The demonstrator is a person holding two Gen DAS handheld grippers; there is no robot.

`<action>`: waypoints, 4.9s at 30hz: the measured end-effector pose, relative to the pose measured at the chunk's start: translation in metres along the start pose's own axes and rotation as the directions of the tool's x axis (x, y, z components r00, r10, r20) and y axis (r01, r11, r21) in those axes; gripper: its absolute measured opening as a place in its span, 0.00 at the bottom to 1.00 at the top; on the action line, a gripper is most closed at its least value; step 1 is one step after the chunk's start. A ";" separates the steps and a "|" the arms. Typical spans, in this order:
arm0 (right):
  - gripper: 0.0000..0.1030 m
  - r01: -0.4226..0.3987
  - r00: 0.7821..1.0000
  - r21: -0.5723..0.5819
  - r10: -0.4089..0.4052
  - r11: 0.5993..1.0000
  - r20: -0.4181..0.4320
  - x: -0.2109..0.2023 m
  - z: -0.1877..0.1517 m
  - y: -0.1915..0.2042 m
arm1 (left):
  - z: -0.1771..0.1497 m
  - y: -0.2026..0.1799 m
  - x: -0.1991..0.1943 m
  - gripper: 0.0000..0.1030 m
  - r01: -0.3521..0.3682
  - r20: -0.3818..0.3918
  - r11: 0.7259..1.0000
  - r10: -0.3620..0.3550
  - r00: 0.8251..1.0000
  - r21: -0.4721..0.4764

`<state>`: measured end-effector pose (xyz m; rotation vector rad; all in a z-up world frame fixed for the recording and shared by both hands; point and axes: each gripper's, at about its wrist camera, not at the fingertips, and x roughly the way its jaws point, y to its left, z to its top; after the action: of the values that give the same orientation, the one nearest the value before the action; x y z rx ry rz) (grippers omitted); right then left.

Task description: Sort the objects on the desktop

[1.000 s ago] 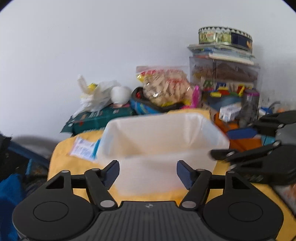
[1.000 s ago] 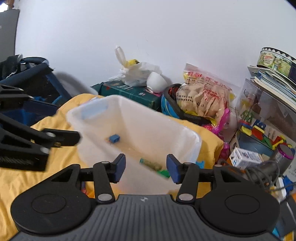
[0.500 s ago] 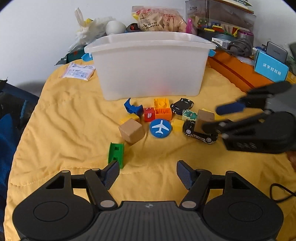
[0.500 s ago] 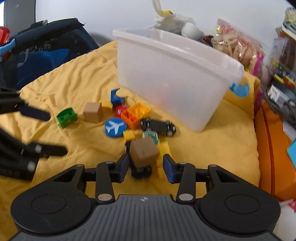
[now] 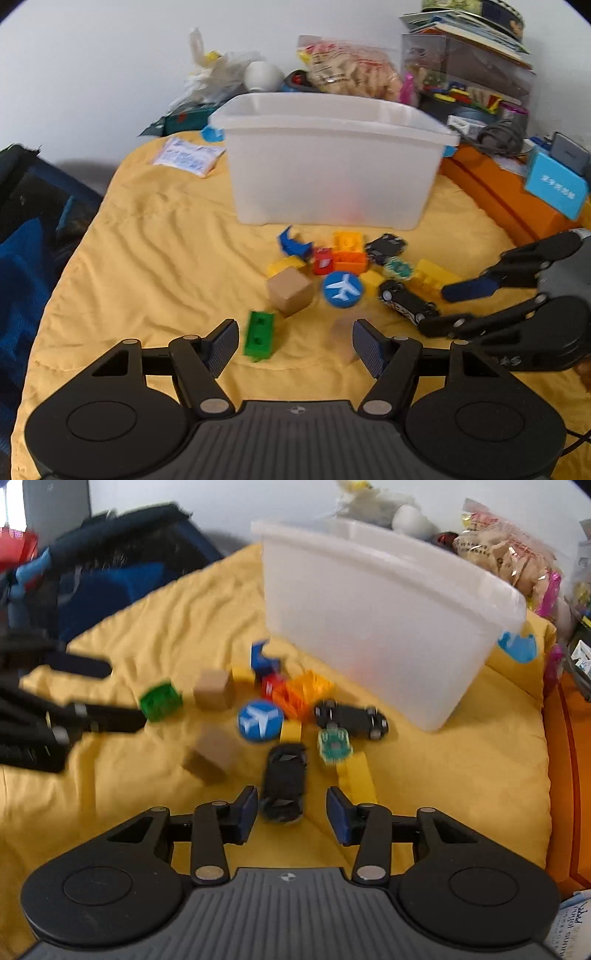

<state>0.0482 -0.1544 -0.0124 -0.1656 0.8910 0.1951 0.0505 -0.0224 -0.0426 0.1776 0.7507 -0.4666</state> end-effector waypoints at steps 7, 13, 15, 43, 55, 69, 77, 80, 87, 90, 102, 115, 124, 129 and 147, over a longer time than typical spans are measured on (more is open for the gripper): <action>0.40 0.084 0.996 0.021 -0.084 0.996 0.006 -0.012 -0.006 -0.015 | 0.014 -0.037 0.012 0.70 0.191 -0.059 0.981 -0.192 0.980 -0.023; 0.40 0.236 0.967 0.087 -0.243 0.968 0.078 -0.043 -0.012 -0.042 | 0.024 -0.047 0.059 0.58 0.195 -0.157 0.931 -0.252 0.955 -0.309; 0.42 0.256 0.959 0.113 -0.267 0.960 0.096 -0.050 -0.012 -0.050 | 0.023 -0.037 0.079 0.53 0.140 -0.183 0.892 -0.238 0.954 -0.431; 0.33 -0.102 0.994 -0.857 0.010 0.505 -0.112 0.076 0.048 -0.033 | -0.036 -0.026 0.005 0.21 0.059 -0.337 0.996 -0.077 0.938 -0.065; 0.15 -0.076 0.996 -0.670 0.031 0.738 -0.079 0.043 0.039 -0.022 | -0.049 -0.012 0.004 0.39 0.080 -0.332 0.986 -0.126 0.935 -0.149; 0.15 -0.433 0.896 0.197 0.444 0.879 -0.011 -0.026 -0.014 -0.027 | -0.060 -0.048 -0.003 0.31 -0.124 -0.208 0.922 0.212 0.955 0.368; 0.17 -0.275 0.952 0.350 0.305 0.896 -0.034 -0.015 -0.034 -0.034 | -0.065 -0.078 -0.018 0.41 -0.012 -0.168 0.944 0.071 0.983 0.329; 0.19 -0.174 0.980 0.271 0.192 0.947 -0.044 -0.019 -0.031 -0.037 | -0.069 -0.094 -0.019 0.51 0.023 -0.151 0.934 0.033 0.988 0.356; 0.26 -0.095 0.995 0.001 0.095 0.996 -0.024 -0.036 -0.025 -0.004 | -0.068 -0.097 -0.033 0.52 0.106 -0.171 0.959 -0.062 0.983 0.264; 0.27 -0.082 0.997 -0.064 0.082 0.995 -0.014 -0.043 -0.022 0.010 | -0.063 -0.088 -0.043 0.53 0.047 -0.151 0.970 -0.011 0.989 0.238; 0.45 -0.110 0.993 -0.123 0.104 0.986 -0.055 -0.024 -0.018 0.035 | -0.073 -0.052 -0.008 0.53 0.068 -0.255 0.997 -0.058 0.965 0.029; 0.32 -0.064 0.995 -0.183 0.048 0.981 -0.091 -0.022 -0.010 0.048 | -0.039 -0.035 -0.027 0.31 0.053 -0.142 0.997 -0.045 0.989 0.054; 0.32 0.017 0.999 -0.157 -0.023 0.987 -0.038 -0.037 0.021 0.032 | 0.010 -0.018 -0.035 0.31 0.033 -0.035 0.997 -0.031 0.999 0.066; 0.32 0.039 0.999 -0.151 -0.044 0.988 -0.026 -0.038 0.029 0.028 | 0.031 -0.013 -0.036 0.31 0.028 0.006 0.995 -0.029 1.000 0.091; 0.32 0.309 0.923 0.010 -0.302 0.951 0.240 -0.059 0.121 -0.047 | 0.154 -0.003 0.001 0.32 0.033 0.198 0.987 -0.064 0.978 0.157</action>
<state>0.1141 -0.1788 0.1116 -0.2989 0.6120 -0.0638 0.1446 -0.0743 0.0675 0.2521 0.5205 -0.5803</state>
